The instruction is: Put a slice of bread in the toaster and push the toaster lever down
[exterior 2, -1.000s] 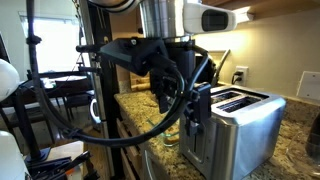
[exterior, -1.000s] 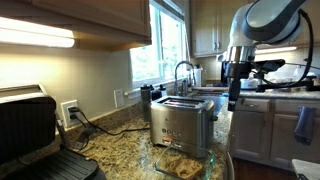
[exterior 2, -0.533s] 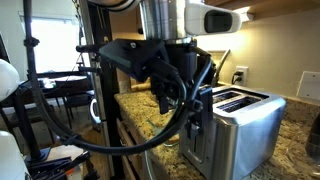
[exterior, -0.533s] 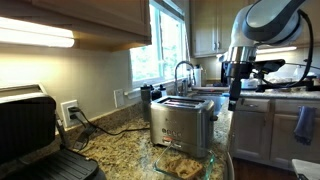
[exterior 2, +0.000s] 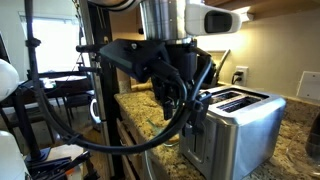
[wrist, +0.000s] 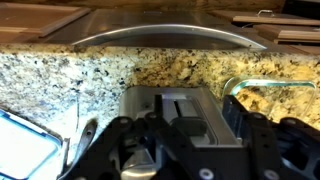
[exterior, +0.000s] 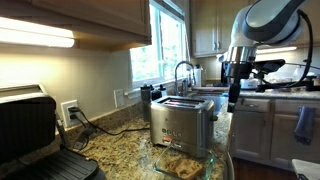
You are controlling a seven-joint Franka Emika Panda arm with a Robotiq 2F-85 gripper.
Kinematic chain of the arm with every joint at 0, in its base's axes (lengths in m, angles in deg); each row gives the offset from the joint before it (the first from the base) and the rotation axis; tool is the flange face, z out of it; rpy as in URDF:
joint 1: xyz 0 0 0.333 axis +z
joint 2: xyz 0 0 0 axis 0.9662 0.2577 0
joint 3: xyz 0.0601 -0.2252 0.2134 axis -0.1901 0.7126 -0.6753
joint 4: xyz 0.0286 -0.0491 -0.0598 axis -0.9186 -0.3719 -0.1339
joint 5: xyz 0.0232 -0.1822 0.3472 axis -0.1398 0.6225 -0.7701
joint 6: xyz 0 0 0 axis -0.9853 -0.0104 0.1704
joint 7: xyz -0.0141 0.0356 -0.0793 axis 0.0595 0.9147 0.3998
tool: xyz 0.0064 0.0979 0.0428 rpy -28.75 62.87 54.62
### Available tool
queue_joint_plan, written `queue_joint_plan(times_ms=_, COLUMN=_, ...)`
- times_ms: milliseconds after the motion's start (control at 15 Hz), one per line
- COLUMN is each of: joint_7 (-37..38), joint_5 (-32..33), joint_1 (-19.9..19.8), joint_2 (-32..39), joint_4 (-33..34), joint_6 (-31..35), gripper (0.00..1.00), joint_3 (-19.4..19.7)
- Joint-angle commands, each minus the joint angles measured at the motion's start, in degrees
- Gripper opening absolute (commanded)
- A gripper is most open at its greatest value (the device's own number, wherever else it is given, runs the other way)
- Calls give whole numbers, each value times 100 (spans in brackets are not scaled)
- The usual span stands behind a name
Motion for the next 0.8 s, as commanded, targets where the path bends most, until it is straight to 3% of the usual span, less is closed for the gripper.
queue_joint_plan(times_ms=0, joint_7=-127, joint_5=-136, joint_1=138, joint_2=-24, joint_4=-82, joint_6=247, gripper=42, joint_3=120)
queue_joint_plan(times_ms=133, joint_7=-134, joint_5=-165, joint_1=150, joint_2=-11, joint_4=-78, joint_6=269, gripper=31, joint_3=125)
queue_joint_plan(times_ms=267, joint_7=-136, joint_5=-192, joint_1=157, joint_2=3, joint_4=-76, joint_6=292, gripper=9, joint_3=126)
queue_joint_plan(times_ms=333, joint_7=-136, joint_5=-198, joint_1=159, joint_2=12, joint_4=-74, joint_6=301, gripper=5, joint_3=126)
queue_joint_plan(times_ms=533, joint_7=-135, joint_5=-222, joint_1=172, joint_2=15, joint_4=-79, joint_6=312, gripper=0, joint_3=128)
queue_joint_plan(times_ms=733, joint_7=-138, joint_5=-258, joint_1=205, joint_2=41, joint_4=-78, joint_6=327, gripper=4, joint_3=136)
